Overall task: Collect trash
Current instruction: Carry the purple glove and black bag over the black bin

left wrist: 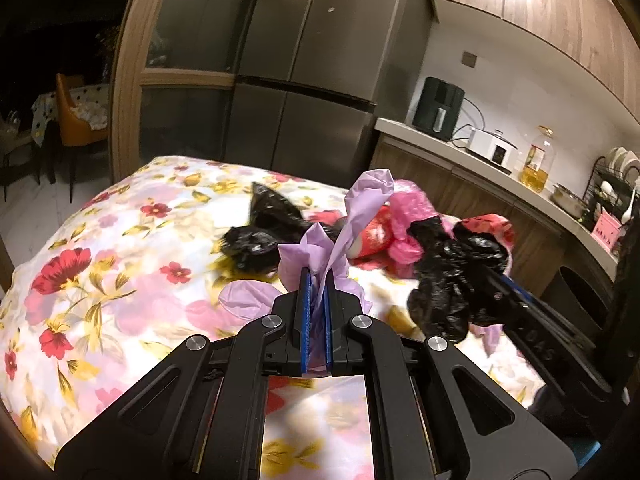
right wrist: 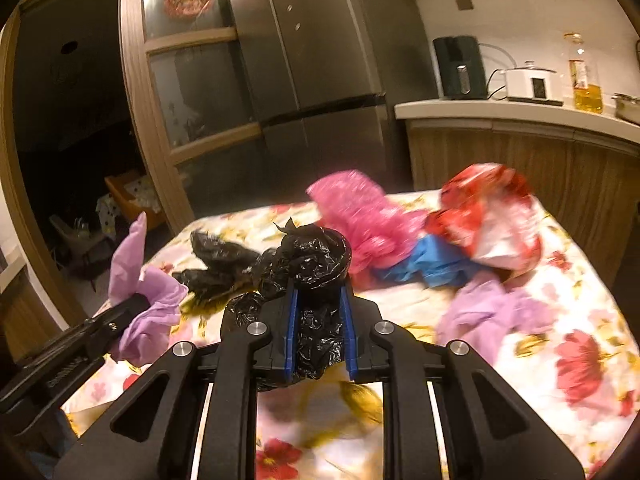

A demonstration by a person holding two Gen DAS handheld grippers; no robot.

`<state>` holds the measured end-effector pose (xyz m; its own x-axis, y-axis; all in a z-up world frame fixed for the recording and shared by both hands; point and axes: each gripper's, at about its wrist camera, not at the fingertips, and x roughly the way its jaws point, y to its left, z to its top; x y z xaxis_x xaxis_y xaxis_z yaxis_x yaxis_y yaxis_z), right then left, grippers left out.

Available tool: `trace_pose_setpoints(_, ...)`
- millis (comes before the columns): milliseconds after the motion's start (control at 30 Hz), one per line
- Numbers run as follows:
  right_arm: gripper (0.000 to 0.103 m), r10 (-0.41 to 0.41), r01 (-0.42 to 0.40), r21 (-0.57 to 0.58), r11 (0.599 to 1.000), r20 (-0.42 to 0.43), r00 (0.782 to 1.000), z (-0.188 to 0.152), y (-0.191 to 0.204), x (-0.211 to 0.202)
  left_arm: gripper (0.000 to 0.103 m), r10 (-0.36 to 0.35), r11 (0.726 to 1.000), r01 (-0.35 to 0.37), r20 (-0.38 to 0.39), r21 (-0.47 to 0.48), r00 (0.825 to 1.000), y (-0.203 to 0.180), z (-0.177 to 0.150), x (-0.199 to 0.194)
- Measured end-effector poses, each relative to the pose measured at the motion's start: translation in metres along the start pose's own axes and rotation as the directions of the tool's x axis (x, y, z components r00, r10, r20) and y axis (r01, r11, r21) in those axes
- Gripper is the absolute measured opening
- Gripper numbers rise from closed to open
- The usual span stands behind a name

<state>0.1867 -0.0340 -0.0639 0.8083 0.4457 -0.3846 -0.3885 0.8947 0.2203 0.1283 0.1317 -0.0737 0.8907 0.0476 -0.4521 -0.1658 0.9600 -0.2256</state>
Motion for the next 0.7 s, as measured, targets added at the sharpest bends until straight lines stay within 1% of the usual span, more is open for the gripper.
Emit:
trace_pose_setpoints(233,0.02,-0.054,0.053,0.015,0.998,0.059,0.997,0.004,-0.024,-0.038,0.004,-0.039,0.998,0.038,0.018,0.05,0.999,-0.036,0.005,-0.008)
trace_pose_setpoints(367,0.019,-0.087,0.084,0.036,0.996,0.091,0.992,0.005,-0.04,-0.058,0.004,-0.072,0.993,0.07,0.026,0.091,0.997,-0.064,0.008,-0.01)
trace_pose_setpoints(700,0.019,-0.19,0.177,0.093,0.98,0.166,0.968,0.01,-0.093,-0.108,0.004,-0.149,0.972,0.139,0.036,0.19,0.988,-0.141,0.008,-0.01)
